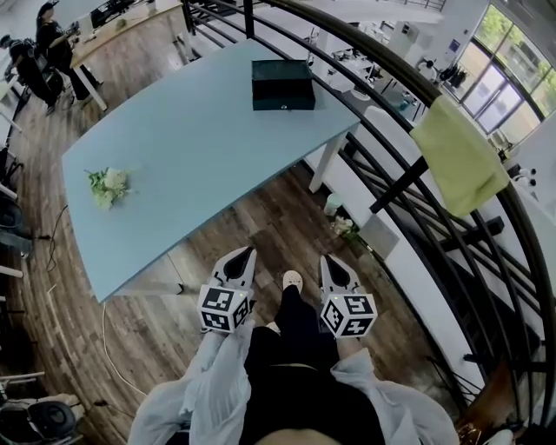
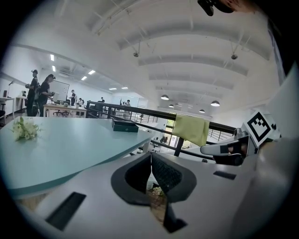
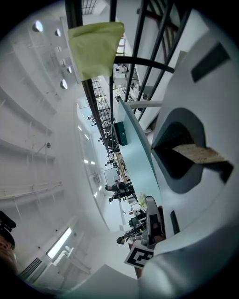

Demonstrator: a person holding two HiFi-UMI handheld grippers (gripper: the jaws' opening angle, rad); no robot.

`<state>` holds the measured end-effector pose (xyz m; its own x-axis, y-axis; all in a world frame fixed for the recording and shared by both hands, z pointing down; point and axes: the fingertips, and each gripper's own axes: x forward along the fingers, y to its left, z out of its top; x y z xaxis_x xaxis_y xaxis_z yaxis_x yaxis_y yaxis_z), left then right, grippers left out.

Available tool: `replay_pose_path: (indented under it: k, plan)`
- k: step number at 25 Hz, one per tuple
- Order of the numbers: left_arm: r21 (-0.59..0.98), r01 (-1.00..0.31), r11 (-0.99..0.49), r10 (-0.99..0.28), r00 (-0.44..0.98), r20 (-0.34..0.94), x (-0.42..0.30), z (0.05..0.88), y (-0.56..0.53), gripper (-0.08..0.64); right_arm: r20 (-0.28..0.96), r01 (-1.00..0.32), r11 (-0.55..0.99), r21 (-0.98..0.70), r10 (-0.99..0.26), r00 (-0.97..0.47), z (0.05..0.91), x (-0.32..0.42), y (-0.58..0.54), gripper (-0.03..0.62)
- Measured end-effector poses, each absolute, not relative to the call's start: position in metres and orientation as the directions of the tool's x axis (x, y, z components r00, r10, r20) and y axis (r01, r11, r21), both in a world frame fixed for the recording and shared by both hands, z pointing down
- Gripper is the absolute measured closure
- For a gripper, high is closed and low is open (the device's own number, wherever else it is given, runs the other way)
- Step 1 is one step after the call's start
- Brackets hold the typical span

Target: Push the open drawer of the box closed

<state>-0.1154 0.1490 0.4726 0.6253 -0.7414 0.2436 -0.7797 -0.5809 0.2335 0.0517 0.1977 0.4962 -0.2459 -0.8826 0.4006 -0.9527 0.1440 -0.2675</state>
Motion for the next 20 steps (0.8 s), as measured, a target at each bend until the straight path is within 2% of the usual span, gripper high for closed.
replay_pose_path:
  k: [20]
  plan:
    - [0.213, -0.827, -0.52, -0.791, 0.561, 0.245, -0.071, 0.469, 0.023, 0.541, 0.397, -0.934, 0.231, -0.271, -0.858, -0.327, 0.495, 0.098, 0.051, 0.584]
